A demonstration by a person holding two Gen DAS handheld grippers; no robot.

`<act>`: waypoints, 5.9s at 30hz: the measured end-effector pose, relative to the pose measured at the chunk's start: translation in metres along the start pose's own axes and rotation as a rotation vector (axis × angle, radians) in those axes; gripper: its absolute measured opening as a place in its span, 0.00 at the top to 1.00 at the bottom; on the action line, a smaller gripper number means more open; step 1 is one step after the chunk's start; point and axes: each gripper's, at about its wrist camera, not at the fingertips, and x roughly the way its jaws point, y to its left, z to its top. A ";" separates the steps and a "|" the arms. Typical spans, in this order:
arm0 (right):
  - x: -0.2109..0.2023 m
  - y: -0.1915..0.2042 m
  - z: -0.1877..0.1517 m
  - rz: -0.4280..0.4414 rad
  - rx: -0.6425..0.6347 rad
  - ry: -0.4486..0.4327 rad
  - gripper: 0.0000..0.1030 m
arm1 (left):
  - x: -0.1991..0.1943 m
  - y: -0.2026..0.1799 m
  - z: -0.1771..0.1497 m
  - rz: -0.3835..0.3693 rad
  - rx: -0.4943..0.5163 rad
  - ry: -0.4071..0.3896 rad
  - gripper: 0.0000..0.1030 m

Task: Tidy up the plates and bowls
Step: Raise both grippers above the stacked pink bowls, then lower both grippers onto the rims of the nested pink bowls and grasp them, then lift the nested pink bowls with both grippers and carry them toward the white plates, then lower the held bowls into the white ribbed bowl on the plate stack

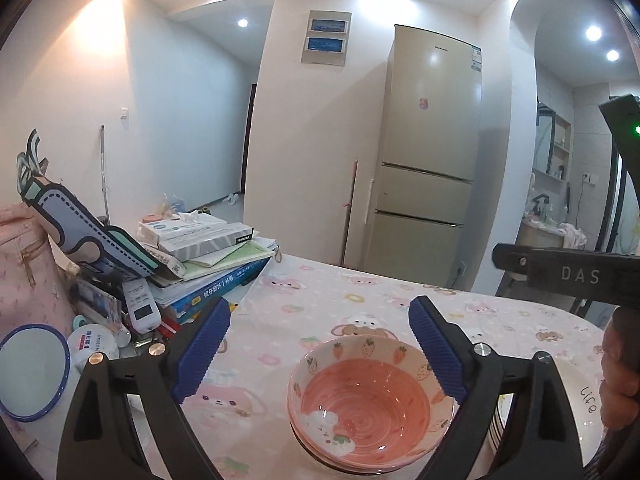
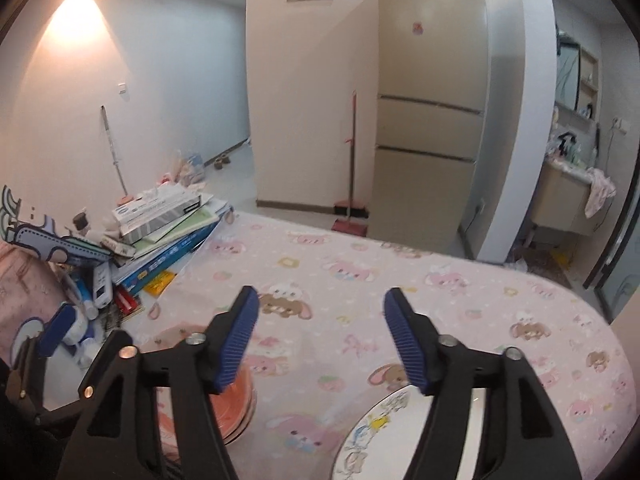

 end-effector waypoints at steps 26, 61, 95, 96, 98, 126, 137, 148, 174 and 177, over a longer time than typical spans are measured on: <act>0.043 0.027 -0.025 0.266 -0.013 0.225 0.22 | 0.047 0.054 -0.019 -0.049 -0.304 0.275 0.00; 0.114 0.034 -0.084 0.439 0.199 0.569 0.67 | 0.098 0.079 -0.063 -0.081 -0.493 0.593 0.23; 0.136 0.013 -0.102 0.588 0.469 0.652 0.60 | 0.114 0.069 -0.075 -0.261 -0.555 0.679 0.39; 0.139 0.010 -0.105 0.610 0.504 0.667 0.60 | 0.113 0.069 -0.076 -0.281 -0.570 0.677 0.50; 0.142 0.008 -0.108 0.634 0.537 0.683 0.61 | 0.113 0.069 -0.076 -0.298 -0.578 0.673 0.53; 0.145 0.005 -0.105 0.687 0.502 0.724 0.62 | 0.119 0.069 -0.087 -0.343 -0.648 0.745 0.51; 0.132 -0.005 -0.095 0.666 0.535 0.732 0.63 | 0.114 0.062 -0.073 -0.365 -0.666 0.754 0.51; 0.100 -0.055 -0.083 0.640 0.594 0.697 0.63 | 0.106 0.006 -0.045 -0.404 -0.572 0.785 0.51; -0.033 -0.226 -0.083 0.491 0.698 0.462 0.63 | 0.054 -0.198 -0.004 -0.620 -0.296 0.815 0.51; -0.032 -0.229 -0.096 0.485 0.707 0.466 0.63 | 0.057 -0.201 -0.012 -0.601 -0.274 0.829 0.51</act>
